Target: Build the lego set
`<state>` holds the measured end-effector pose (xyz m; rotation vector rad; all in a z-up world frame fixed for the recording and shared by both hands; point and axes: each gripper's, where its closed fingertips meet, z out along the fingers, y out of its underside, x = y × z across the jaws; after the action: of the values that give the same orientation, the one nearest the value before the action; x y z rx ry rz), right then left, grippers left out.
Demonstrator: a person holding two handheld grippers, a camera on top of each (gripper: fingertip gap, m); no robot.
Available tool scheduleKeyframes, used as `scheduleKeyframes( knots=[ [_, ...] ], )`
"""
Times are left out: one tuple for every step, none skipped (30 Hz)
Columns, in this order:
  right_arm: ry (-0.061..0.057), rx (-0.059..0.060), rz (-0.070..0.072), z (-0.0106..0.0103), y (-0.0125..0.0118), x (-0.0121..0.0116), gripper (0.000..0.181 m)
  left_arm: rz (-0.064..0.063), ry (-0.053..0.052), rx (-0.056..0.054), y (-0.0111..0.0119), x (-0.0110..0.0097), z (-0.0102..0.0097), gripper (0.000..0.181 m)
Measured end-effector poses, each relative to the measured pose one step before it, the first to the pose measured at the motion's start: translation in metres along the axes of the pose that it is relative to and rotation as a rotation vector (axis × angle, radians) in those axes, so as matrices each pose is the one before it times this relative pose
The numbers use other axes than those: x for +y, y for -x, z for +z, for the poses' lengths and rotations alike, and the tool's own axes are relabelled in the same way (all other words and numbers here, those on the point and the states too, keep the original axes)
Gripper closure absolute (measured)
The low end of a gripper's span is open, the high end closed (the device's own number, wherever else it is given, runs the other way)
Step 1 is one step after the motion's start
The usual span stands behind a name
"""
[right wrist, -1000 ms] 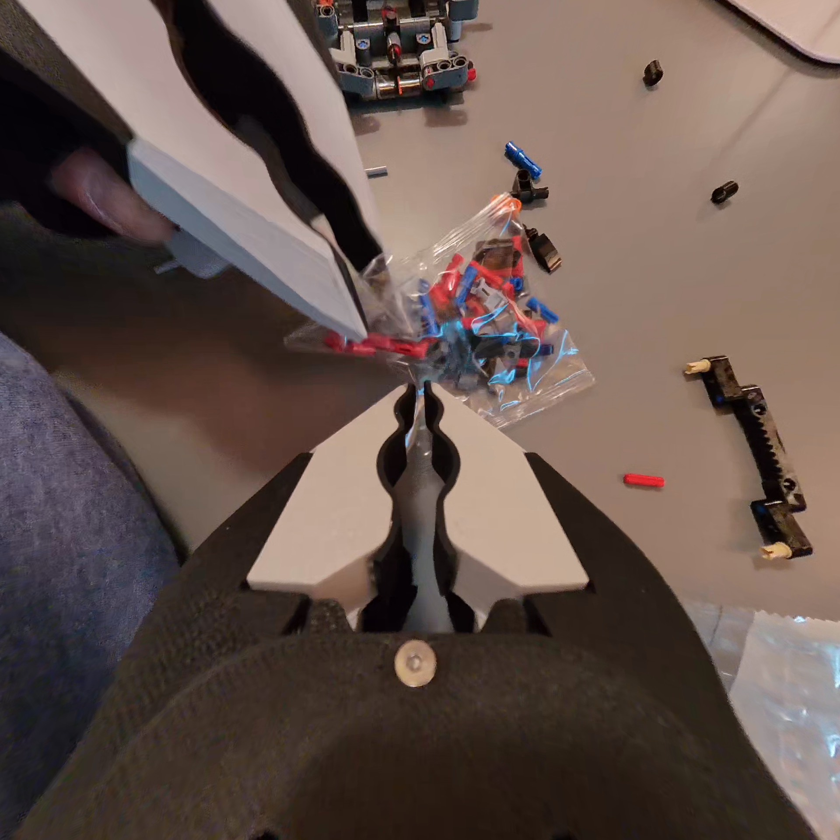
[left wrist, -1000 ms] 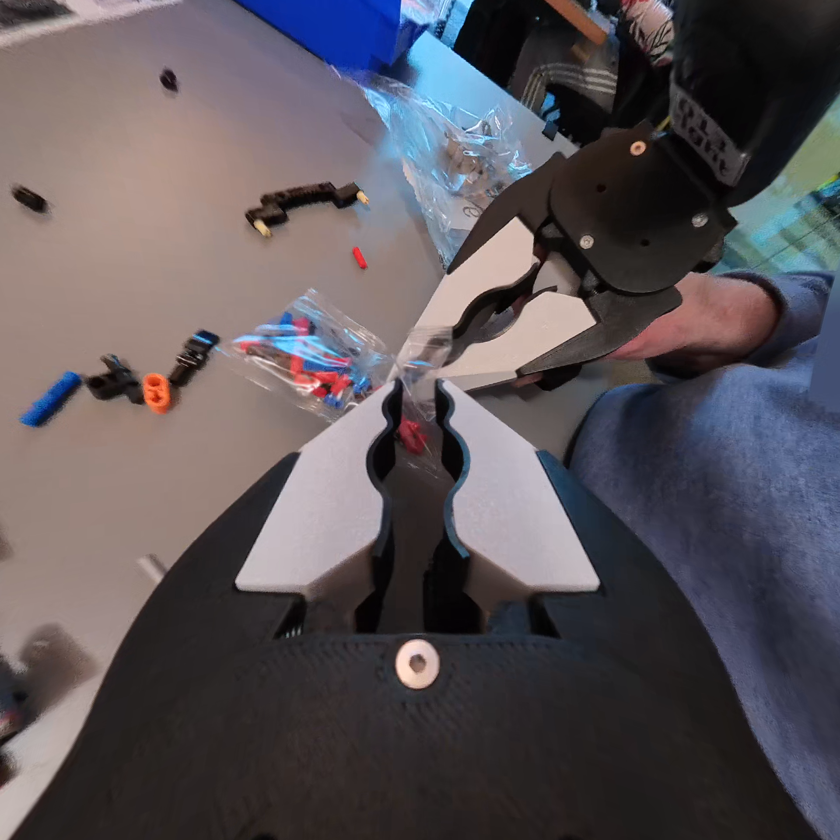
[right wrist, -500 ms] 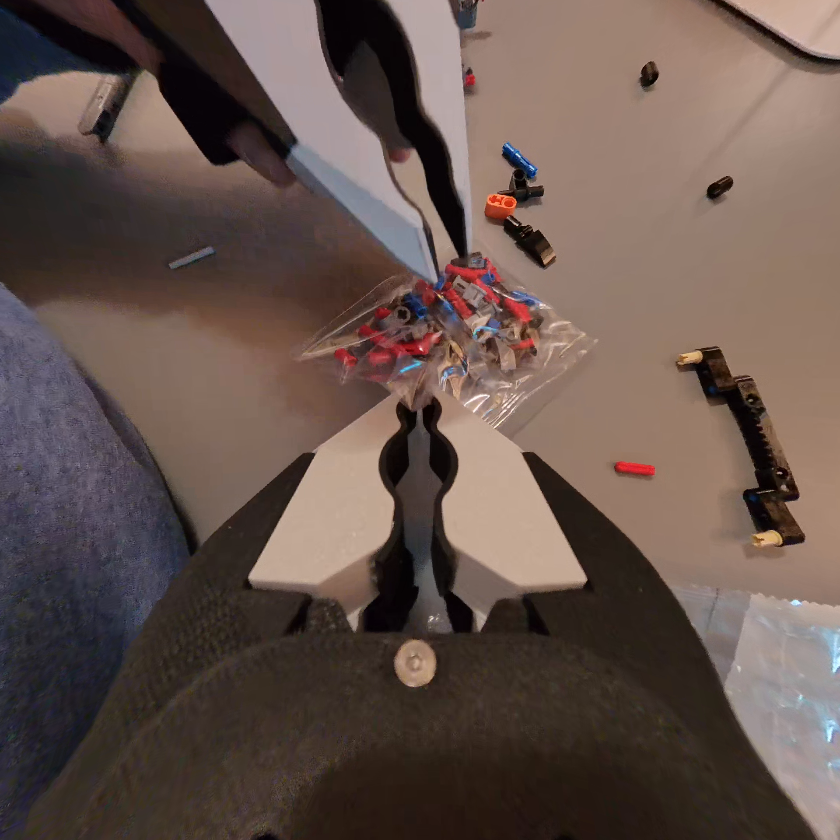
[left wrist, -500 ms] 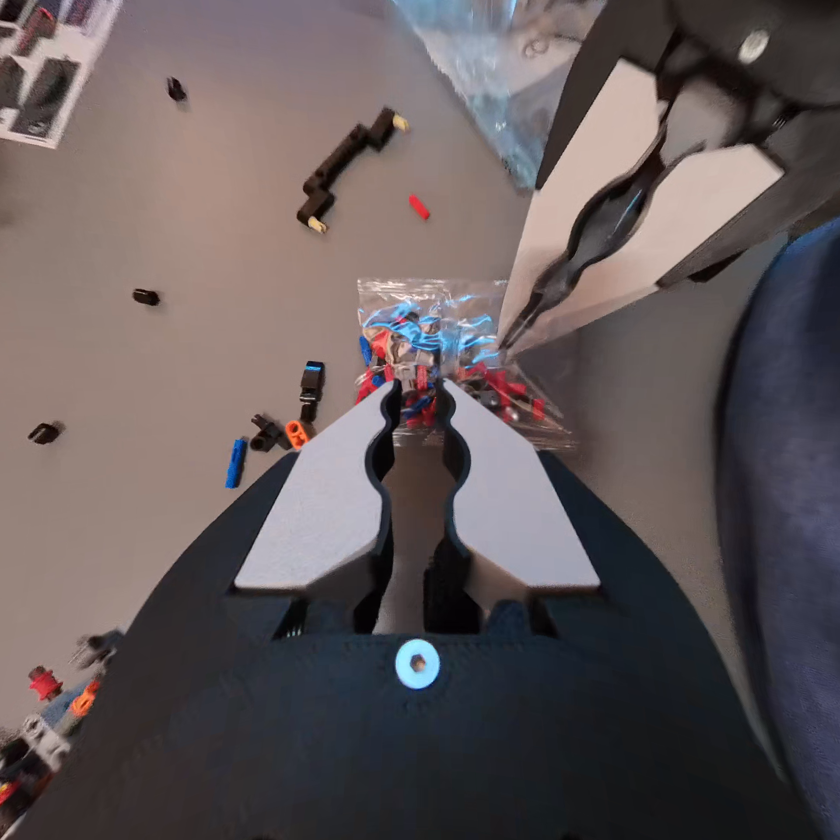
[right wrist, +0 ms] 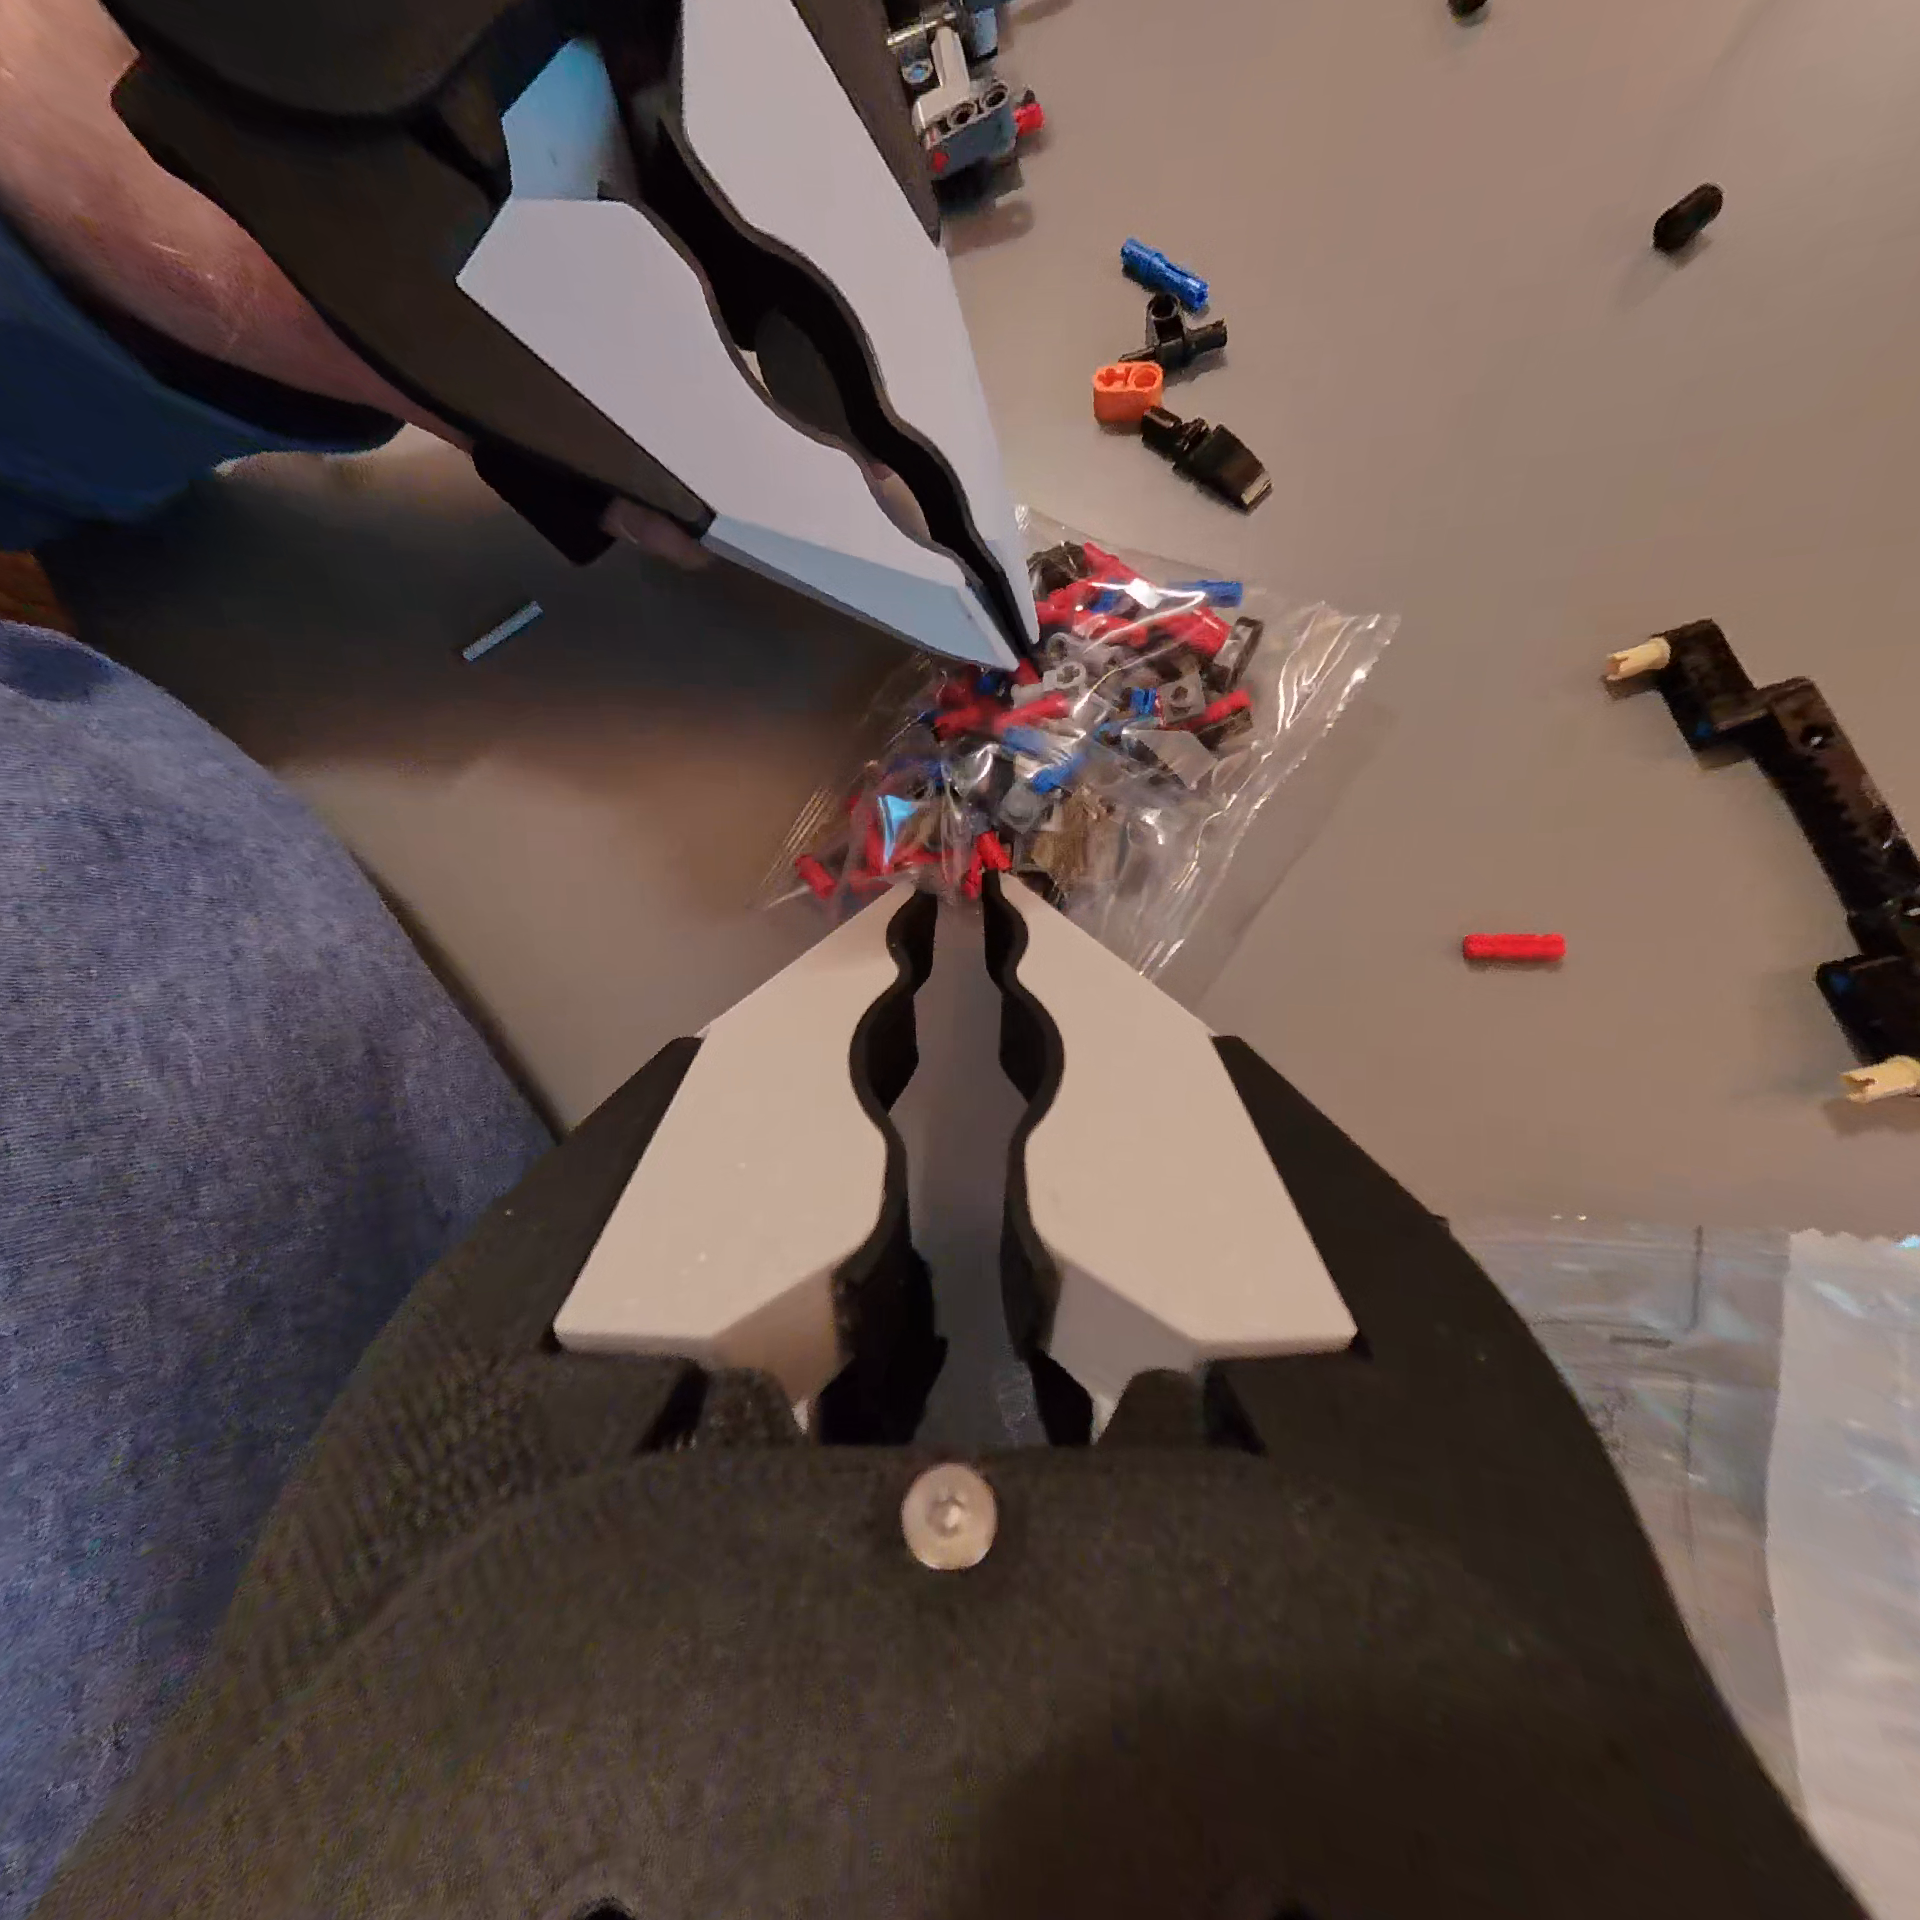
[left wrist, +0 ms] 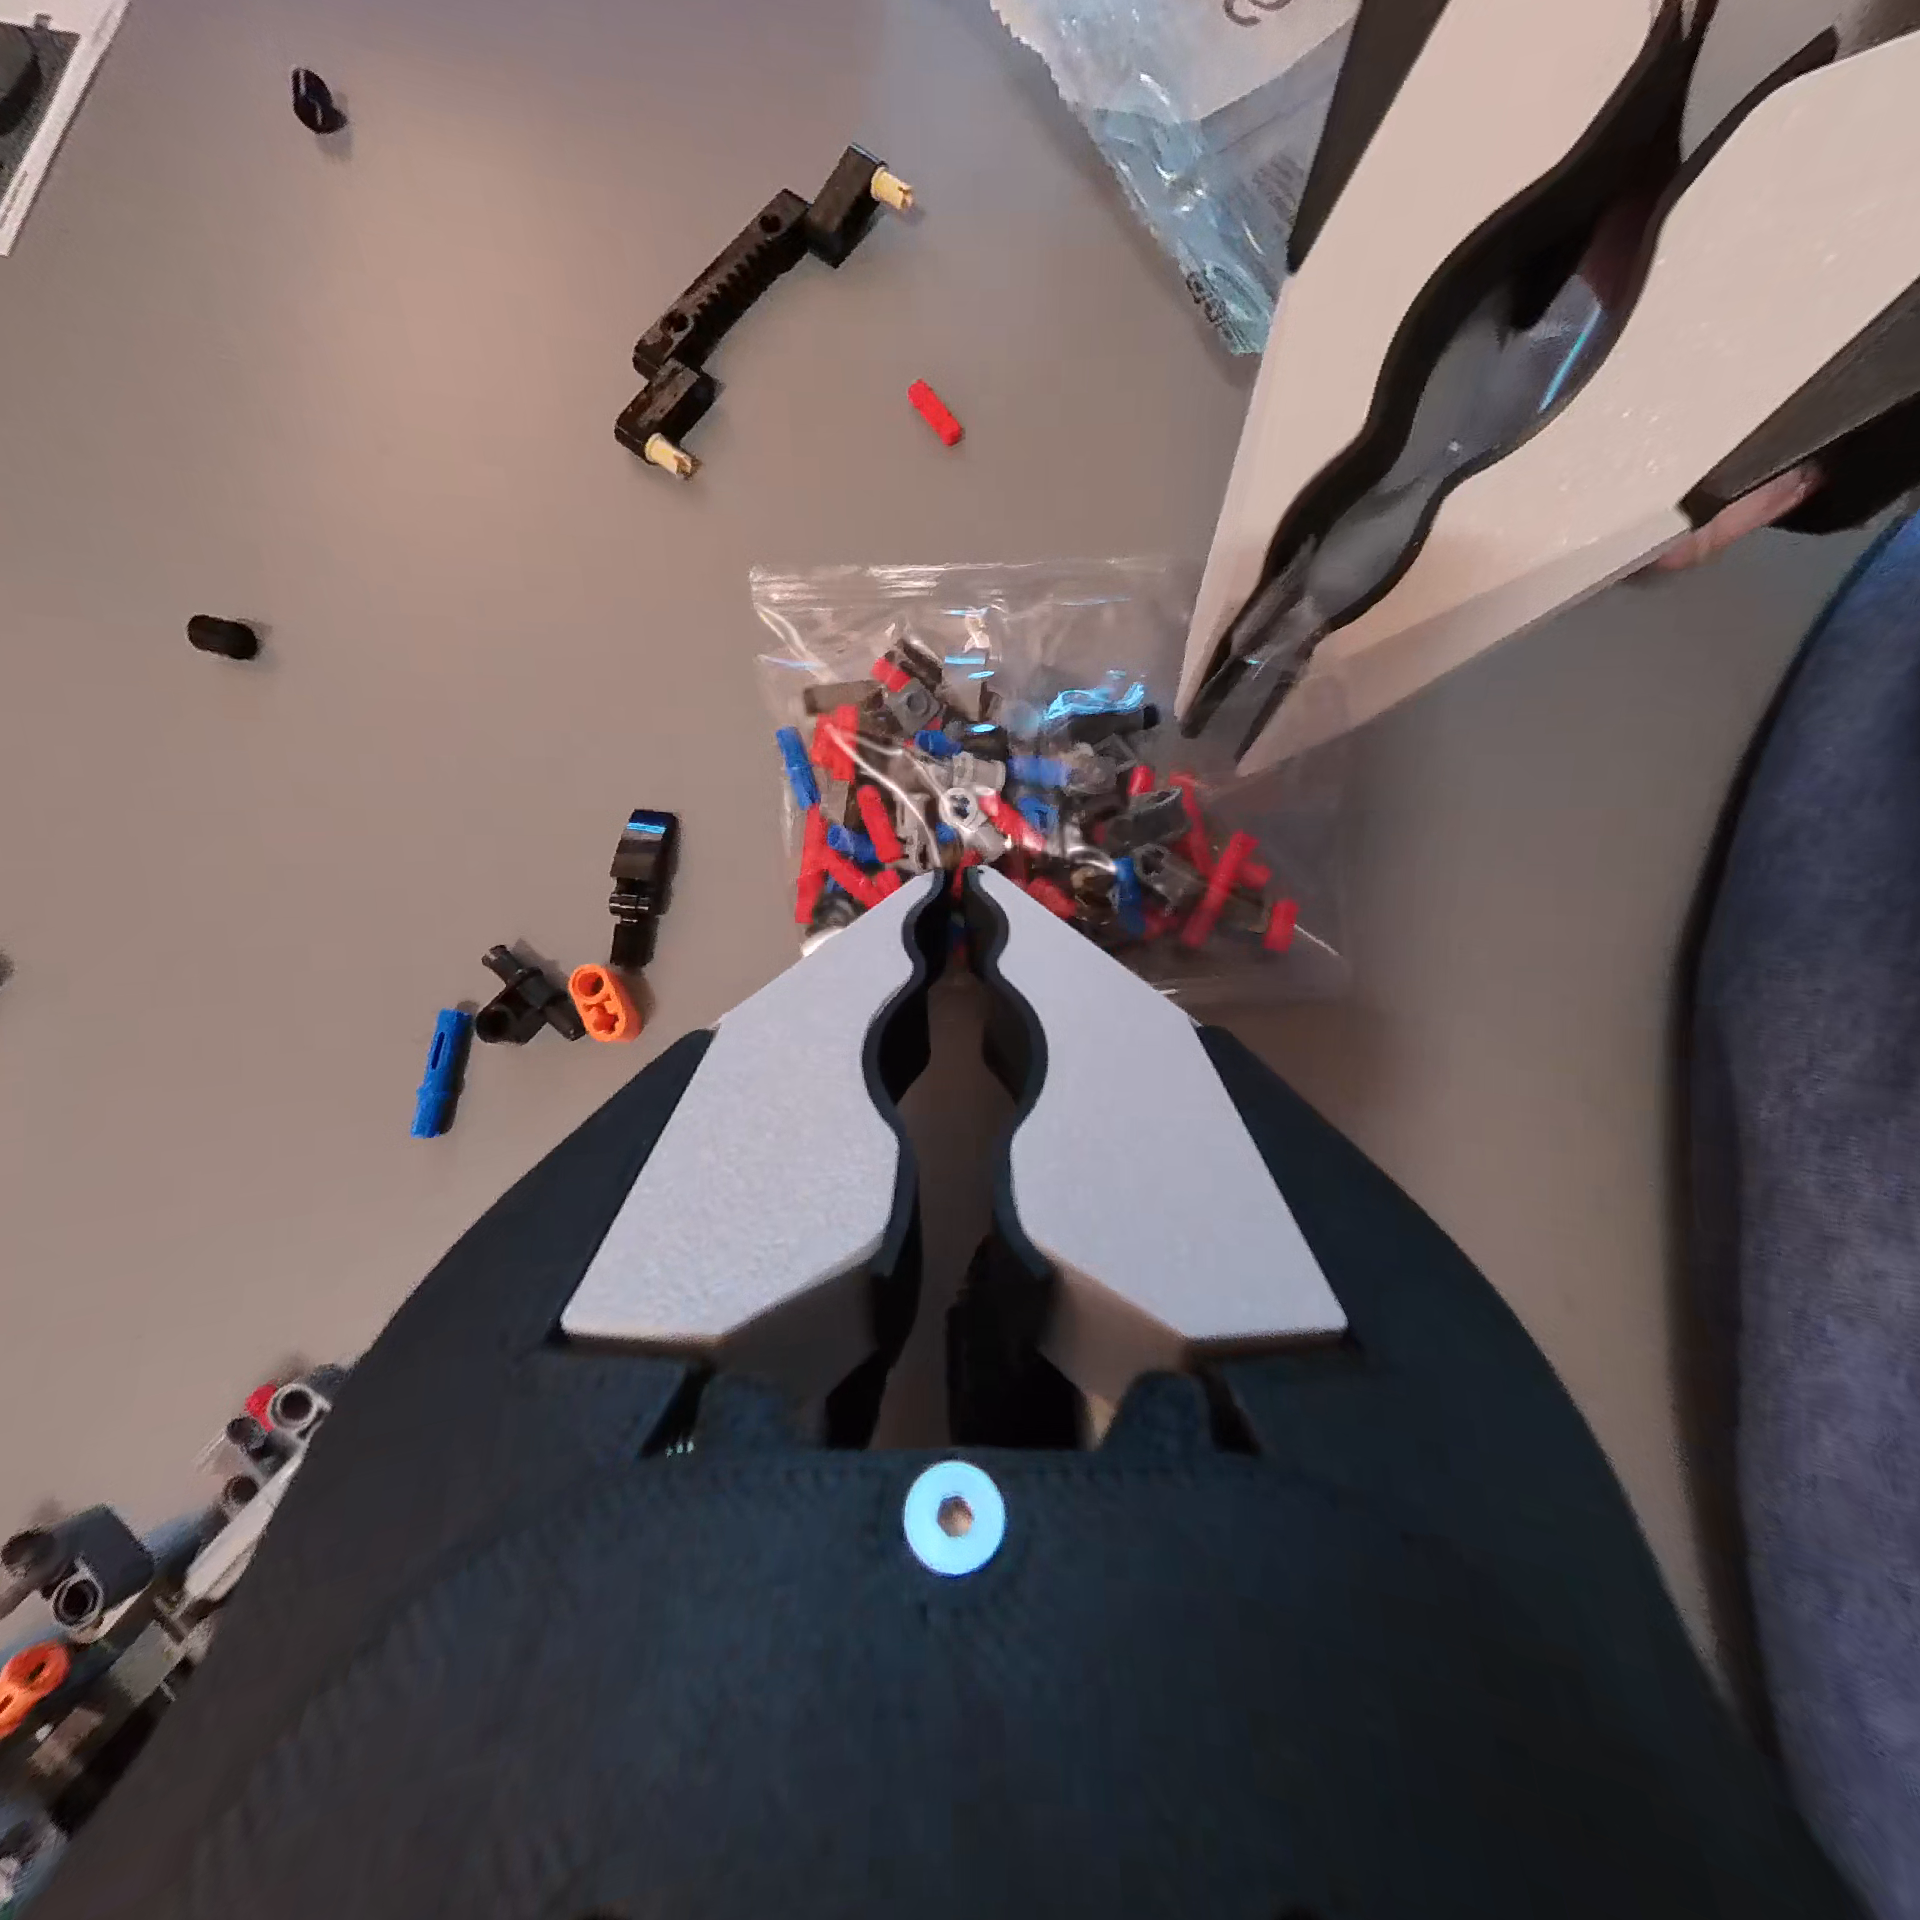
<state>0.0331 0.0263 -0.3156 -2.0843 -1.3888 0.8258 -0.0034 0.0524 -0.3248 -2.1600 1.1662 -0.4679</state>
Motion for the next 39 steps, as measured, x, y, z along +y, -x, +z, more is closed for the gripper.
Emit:
scheduleKeyframes(
  knots=[
    [-0.0021,0.0007,0.0076,0.00046,0.00040,0.00069,0.175,-0.0002,0.0002,-0.0072,0.00066,0.00026,0.00045,0.181],
    [-0.0041,0.0053,0.0064,-0.00003,-0.00029,0.00018,0.176,0.0001,-0.0009,-0.0005,-0.00034,0.00009,0.00042,0.181],
    [-0.0028,0.0013,0.0116,0.00000,0.00015,-0.00006,0.175,-0.0003,-0.0004,0.0024,-0.00054,0.00027,0.00054,0.181],
    [-0.0034,-0.0061,0.0140,0.00048,0.00110,-0.00025,0.175,-0.0015,-0.0018,-0.0014,0.00009,-0.00005,0.00035,0.181],
    [-0.0007,-0.0042,0.0092,0.00109,0.00110,0.00041,0.175,-0.0011,-0.0010,-0.0032,-0.00002,-0.00023,0.00030,0.181],
    [0.0044,0.0026,0.0075,0.00196,0.00056,0.00141,0.174,0.0036,0.0010,-0.0015,-0.00047,0.00003,0.00031,0.181],
    [-0.0038,0.0104,0.0080,0.00158,0.00001,0.00038,0.175,0.0018,0.0029,-0.0024,-0.00031,0.00015,0.00017,0.181],
    [-0.0120,0.0137,0.0033,0.00059,0.00006,-0.00097,0.175,0.0028,0.0026,-0.0036,-0.00008,0.00010,0.00019,0.181],
    [-0.0008,0.0157,0.0004,0.00091,-0.00042,0.00066,0.173,0.0009,0.0016,-0.0039,0.00000,0.00007,0.00002,0.181],
    [0.0116,0.0231,-0.0019,0.00139,-0.00252,0.00284,0.171,-0.0029,0.0016,-0.0015,-0.00016,0.00010,0.00013,0.181],
    [0.0088,0.0285,-0.0075,0.00103,-0.00350,0.00270,0.171,-0.0012,0.0012,-0.0001,-0.00040,0.00007,0.00001,0.181],
    [0.0021,0.0238,-0.0085,-0.00020,-0.00241,0.00158,0.171,0.0012,0.0013,-0.0046,-0.00019,0.00010,-0.00002,0.181],
    [-0.0053,0.0192,-0.0049,-0.00104,-0.00156,0.00032,0.170,0.0007,0.0010,-0.0032,-0.00048,-0.00001,0.00005,0.181],
    [-0.0075,0.0222,-0.0073,-0.00143,-0.00213,-0.00035,0.170,-0.0034,0.0010,0.0006,-0.00096,0.00016,0.00003,0.181],
    [-0.0028,0.0283,-0.0139,-0.00110,-0.00308,0.00002,0.170,-0.0053,0.0003,0.0000,-0.00080,0.00004,0.00010,0.181],
    [-0.0065,0.0305,-0.0161,-0.00122,-0.00349,-0.00064,0.170,-0.0024,-0.0001,-0.0017,-0.00057,0.00001,0.00011,0.181],
    [-0.0065,0.0213,-0.0110,-0.00093,-0.00245,-0.00074,0.170,0.0022,0.0017,0.0005,-0.00081,0.00019,0.00018,0.181],
    [0.0014,0.0096,-0.0049,-0.00009,-0.00129,0.00034,0.170,0.0017,0.0029,-0.0022,-0.00036,0.00034,0.00038,0.181],
    [0.0014,0.0084,-0.0041,0.00026,-0.00130,0.00069,0.170,0.0027,0.0014,-0.0012,-0.00040,-0.00011,0.00043,0.181],
    [-0.0008,0.0118,-0.0075,0.00031,-0.00192,0.00033,0.170,0.0043,0.0013,-0.0001,-0.00061,0.00010,0.00050,0.181],
    [0.0032,0.0084,-0.0098,0.00027,-0.00141,0.00064,0.170,0.0014,0.0019,-0.0004,-0.00028,0.00033,0.00060,0.181],
    [0.0026,0.0058,-0.0092,0.00030,-0.00109,0.00015,0.170,-0.0007,0.0005,0.0012,-0.00051,0.00008,0.00061,0.181],
    [-0.0008,0.0121,-0.0132,0.00006,-0.00177,-0.00060,0.170,0.0024,-0.0007,-0.0002,-0.00031,0.00001,0.00021,0.181],
    [0.0000,0.0123,-0.0168,-0.00003,-0.00179,-0.00064,0.169,0.0021,0.0012,-0.0013,0.00008,0.00016,0.00019,0.181],
    [0.0001,0.0052,-0.0116,0.00028,-0.00087,-0.00063,0.169,0.0008,0.0007,-0.0007,-0.00002,-0.00002,0.00019,0.181],
    [0.0015,0.0003,-0.0032,0.00063,-0.00055,-0.00008,0.169,0.0000,0.0003,0.0006,-0.00006,0.00007,0.00022,0.181],
    [0.0034,-0.0034,-0.0007,0.00110,-0.00027,0.00046,0.169,0.0021,0.0009,0.0002,0.00001,0.00000,0.00004,0.181],
    [0.0027,-0.0018,-0.0021,0.00086,-0.00026,0.00033,0.169,0.0011,0.0008,0.0001,0.00003,0.00001,0.00017,0.181],
    [-0.0017,0.0003,-0.0049,0.00091,-0.00008,-0.00022,0.169,-0.0013,-0.0007,0.0013,-0.00005,-0.00005,0.00015,0.181],
    [-0.0044,-0.0027,-0.0070,0.00102,0.00098,-0.00031,0.170,-0.0012,-0.0014,0.0009,0.00020,-0.00019,-0.00003,0.181],
    [-0.0040,-0.0033,-0.0055,0.00095,0.00109,-0.00049,0.171,-0.0003,0.0008,-0.0004,0.00037,-0.00032,-0.00020,0.181],
    [-0.0014,-0.0043,-0.0055,0.00053,0.00088,-0.00042,0.175,0.0085,-0.0018,-0.0074,0.00125,-0.00145,-0.00111,0.181],
    [0.0010,-0.0071,-0.0043,0.00055,0.00108,-0.00039,0.178,0.0138,-0.0069,-0.0087,0.00105,-0.00300,-0.00179,0.181],
    [-0.0008,-0.0057,-0.0006,0.00047,0.00088,-0.00040,0.178,0.0081,-0.0170,-0.0059,0.00072,-0.00502,-0.00229,0.181],
    [-0.0025,-0.0034,0.0022,0.00028,0.00032,-0.00029,0.178,0.0030,-0.0251,-0.0035,0.00051,-0.00636,-0.00196,0.181],
    [-0.0022,-0.0028,0.0038,0.00011,-0.00009,-0.00005,0.177,0.0080,-0.0226,0.0033,-0.00051,-0.00597,-0.00109,0.181],
    [-0.0021,-0.0047,0.0054,-0.00012,0.00007,0.00005,0.177,0.0144,-0.0057,0.0071,-0.00137,-0.00338,0.00103,0.181],
    [-0.0023,-0.0081,0.0053,-0.00018,0.00049,0.00008,0.176,0.0162,0.0089,0.0025,-0.00079,-0.00064,0.00299,0.181],
    [-0.0015,-0.0071,0.0019,-0.00015,0.00069,0.00021,0.176,0.0196,0.0042,0.0019,-0.00133,-0.00050,0.00363,0.181]
  ],
)
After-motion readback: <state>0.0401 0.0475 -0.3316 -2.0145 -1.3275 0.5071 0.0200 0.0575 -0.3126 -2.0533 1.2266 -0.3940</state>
